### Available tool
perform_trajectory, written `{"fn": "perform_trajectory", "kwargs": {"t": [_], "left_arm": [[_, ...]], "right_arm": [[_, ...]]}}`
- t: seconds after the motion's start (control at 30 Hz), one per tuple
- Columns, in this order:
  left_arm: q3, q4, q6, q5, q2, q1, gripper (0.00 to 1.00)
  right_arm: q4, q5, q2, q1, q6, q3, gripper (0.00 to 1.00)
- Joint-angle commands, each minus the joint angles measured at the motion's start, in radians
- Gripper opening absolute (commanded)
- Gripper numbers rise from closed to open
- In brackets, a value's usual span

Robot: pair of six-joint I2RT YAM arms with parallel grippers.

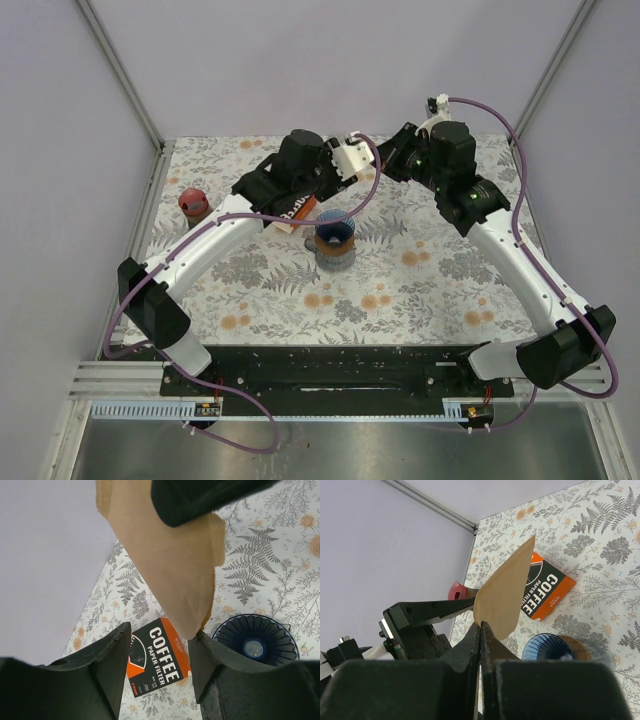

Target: Place the coffee filter in the dripper

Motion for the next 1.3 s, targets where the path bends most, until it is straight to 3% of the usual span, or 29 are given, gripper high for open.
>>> {"fn": "perform_trajectory", "kwargs": {"t": [0.0, 0.4, 0.7, 0.8, 0.9, 1.0, 1.07, 1.27], "left_arm": [[0.024, 0.078, -0.045, -0.065, 0.004, -0.006, 0.53], [0.036, 0.057, -0.092, -0.012, 0.013, -0.01, 0.54], [0.073, 0.025, -0.111, -0.006, 0.02, -0.009, 0.18], [0.064, -0.002, -0.108, 0.047, 0.013, -0.009, 0.0], [0.044, -0.012, -0.134, 0.041, 0.0, -0.01, 0.0], [0.035, -0.014, -0.204, 0.004, -0.007, -0.007, 0.0], [0.036, -0.023, -0.268, -0.051, -0.007, -0.006, 0.0], [0.047, -0.063, -0.445, -0.076, 0.004, 0.022, 0.0]], "right_arm": [[0.055, -0.017, -0.016, -0.007, 0.011, 0.002, 0.0], [0.075, -0.042, 0.002, -0.008, 0.03, -0.01, 0.0], [0.075, -0.052, 0.014, -0.01, 0.028, -0.019, 0.0], [0.075, -0.066, 0.027, -0.01, 0.011, -0.012, 0.0], [0.06, -0.085, 0.054, -0.01, -0.035, 0.002, 0.01], [0.059, -0.097, 0.071, -0.008, -0.078, 0.001, 0.3], [0.072, -0.132, 0.08, -0.008, -0.089, -0.007, 0.44], [0.055, -0.022, 0.059, 0.036, -0.104, -0.058, 0.59]]}}
